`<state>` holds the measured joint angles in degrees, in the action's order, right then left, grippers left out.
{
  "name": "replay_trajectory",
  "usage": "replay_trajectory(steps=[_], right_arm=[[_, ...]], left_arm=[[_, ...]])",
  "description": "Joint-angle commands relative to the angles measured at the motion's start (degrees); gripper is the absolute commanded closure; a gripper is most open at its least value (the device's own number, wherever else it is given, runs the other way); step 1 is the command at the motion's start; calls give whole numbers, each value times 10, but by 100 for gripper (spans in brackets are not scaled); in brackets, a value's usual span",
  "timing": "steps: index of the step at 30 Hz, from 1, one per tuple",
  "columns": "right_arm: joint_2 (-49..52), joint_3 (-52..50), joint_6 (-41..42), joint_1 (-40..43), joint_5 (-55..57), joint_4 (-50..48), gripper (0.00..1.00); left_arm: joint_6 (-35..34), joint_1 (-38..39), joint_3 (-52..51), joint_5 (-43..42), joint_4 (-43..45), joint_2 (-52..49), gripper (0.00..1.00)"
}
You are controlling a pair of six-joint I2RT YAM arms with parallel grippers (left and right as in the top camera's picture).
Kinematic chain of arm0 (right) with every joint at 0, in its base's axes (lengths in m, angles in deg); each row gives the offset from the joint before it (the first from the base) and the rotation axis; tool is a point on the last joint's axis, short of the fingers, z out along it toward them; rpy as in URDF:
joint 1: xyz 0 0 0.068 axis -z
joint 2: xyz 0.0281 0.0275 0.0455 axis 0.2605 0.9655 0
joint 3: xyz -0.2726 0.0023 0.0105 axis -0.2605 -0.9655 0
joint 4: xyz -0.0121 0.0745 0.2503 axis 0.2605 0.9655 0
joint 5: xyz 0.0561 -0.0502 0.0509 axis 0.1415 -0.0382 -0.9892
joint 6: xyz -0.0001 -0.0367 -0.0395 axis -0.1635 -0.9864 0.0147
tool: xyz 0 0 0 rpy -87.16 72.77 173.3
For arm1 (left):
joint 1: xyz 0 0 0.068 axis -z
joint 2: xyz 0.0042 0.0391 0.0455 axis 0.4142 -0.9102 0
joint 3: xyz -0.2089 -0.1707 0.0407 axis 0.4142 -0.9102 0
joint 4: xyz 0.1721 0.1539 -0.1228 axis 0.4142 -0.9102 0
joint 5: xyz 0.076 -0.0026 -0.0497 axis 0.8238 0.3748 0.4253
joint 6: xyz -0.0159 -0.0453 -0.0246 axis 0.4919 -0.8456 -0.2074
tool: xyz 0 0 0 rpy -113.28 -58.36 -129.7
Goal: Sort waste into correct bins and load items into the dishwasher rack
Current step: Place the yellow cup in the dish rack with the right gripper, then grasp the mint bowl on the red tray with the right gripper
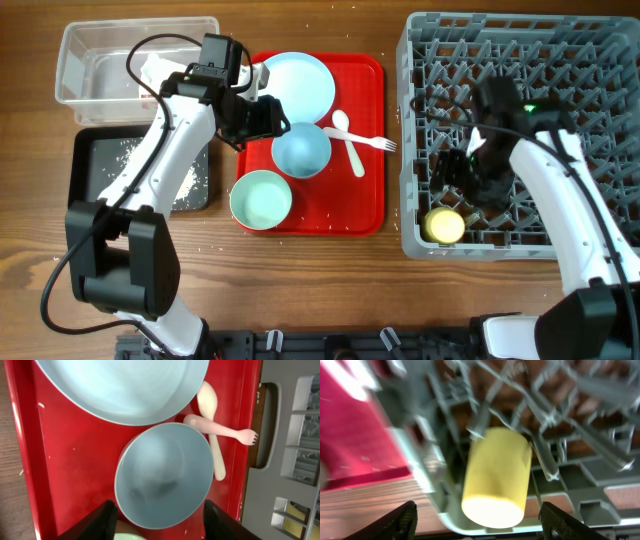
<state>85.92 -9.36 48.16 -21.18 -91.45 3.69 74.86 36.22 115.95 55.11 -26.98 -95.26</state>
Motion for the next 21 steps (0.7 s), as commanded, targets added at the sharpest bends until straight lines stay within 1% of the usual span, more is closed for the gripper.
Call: replay_trajectory(steps=[1, 2, 3, 4, 7, 10, 12, 14, 16, 20, 21], right_arm=[[0, 92, -31, -9, -23, -3, 21], [0, 116, -31, -16, -23, -7, 21], [0, 126, -31, -22, -27, -15, 22], [0, 132, -31, -31, -38, -30, 22], [5, 132, -23, -74, -67, -75, 26], [13, 129, 21, -130, -64, -121, 28], [28, 129, 52, -175, -62, -155, 32], [52, 126, 80, -216, -56, -183, 34], [82, 126, 102, -248, -44, -200, 36], [129, 126, 111, -271, -49, -227, 36], [136, 126, 111, -271, -49, -228, 36]], left_arm=[[4, -6, 7, 12, -15, 38, 41], [4, -7, 7, 19, -22, 48, 41], [4, -8, 7, 32, -32, 61, 39], [4, -8, 7, 45, -45, 75, 37], [-2, -8, 7, 76, -85, 110, 37], [-33, -8, 7, 125, -117, 132, 37], [-54, -9, 7, 156, -122, 135, 38], [-72, -20, 7, 162, -120, 134, 39], [-86, -38, 7, 162, -121, 134, 42], [-86, -58, 7, 162, -148, 134, 44], [-86, -58, 7, 162, -155, 134, 46]])
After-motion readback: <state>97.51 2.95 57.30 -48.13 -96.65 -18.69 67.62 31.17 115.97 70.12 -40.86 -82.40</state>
